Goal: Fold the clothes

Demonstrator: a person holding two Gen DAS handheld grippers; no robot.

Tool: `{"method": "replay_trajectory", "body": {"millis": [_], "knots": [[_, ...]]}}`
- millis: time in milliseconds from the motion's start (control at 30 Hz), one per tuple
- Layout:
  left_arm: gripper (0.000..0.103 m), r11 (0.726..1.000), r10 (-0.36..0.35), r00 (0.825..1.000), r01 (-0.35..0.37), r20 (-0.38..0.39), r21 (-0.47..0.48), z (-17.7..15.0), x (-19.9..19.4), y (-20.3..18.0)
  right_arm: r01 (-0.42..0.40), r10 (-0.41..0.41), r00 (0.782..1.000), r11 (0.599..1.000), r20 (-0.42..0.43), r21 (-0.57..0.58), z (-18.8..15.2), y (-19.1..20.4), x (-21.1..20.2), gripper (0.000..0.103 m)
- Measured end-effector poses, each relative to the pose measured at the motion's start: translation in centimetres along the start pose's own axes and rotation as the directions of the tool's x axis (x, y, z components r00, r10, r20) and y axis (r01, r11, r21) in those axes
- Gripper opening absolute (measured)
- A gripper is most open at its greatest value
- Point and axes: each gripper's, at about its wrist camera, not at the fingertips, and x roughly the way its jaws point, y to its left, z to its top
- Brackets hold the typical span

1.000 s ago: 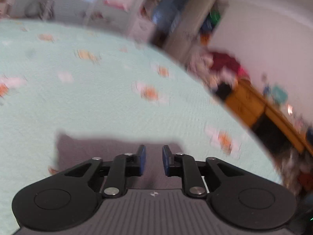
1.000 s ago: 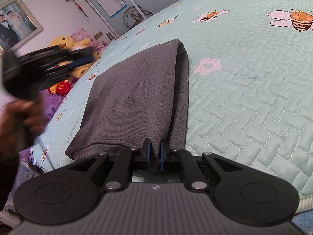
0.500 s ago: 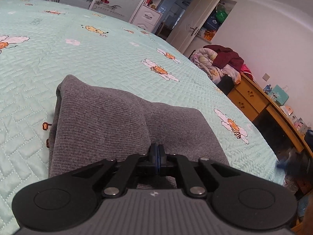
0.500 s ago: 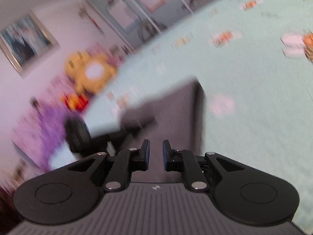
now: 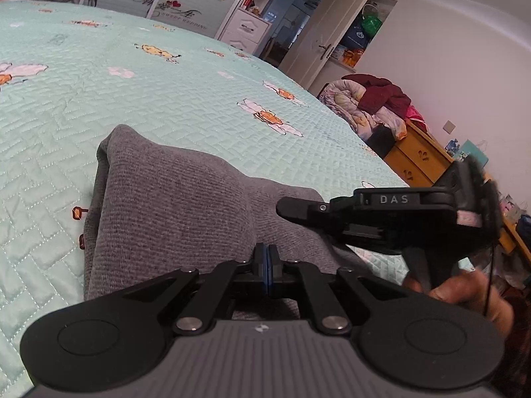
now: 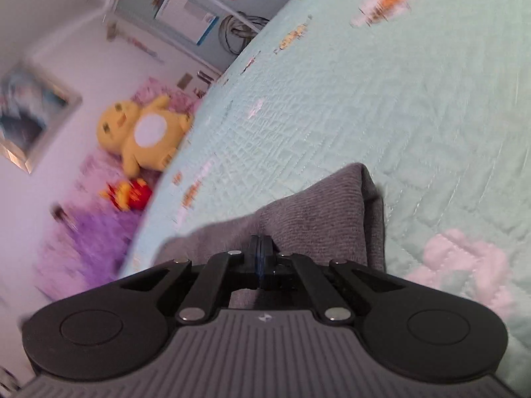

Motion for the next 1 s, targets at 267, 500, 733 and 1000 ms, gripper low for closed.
{"method": "replay_trajectory", "body": {"millis": [267, 500, 733, 1000], "knots": [[0.004, 1.0, 0.013, 0.999, -0.013, 0.032, 0.013, -0.4, -0.4, -0.3, -0.133, 0.127, 0.99, 0.979, -0.054, -0.152, 1.9, 8.5, 0.3, 0.003], [0.004, 0.999, 0.009, 0.999, -0.008, 0.045, -0.033, -0.3, -0.2, 0.6, -0.138, 0.114, 0.983, 0.974, -0.142, -0.178, 1.8, 9.0, 4.3, 0.0], [0.004, 0.994, -0.055, 0.997, 0.059, 0.05, -0.093, -0.3, -0.3, 1.7, -0.112, 0.071, 0.976, 0.976, -0.208, -0.189, 1.4, 8.7, 8.0, 0.0], [0.004, 0.991, -0.067, 0.996, 0.073, 0.06, -0.113, -0.4, -0.3, 1.7, -0.15, 0.112, 0.966, 0.977, -0.231, -0.154, 1.4, 10.0, 9.1, 0.007]]}}
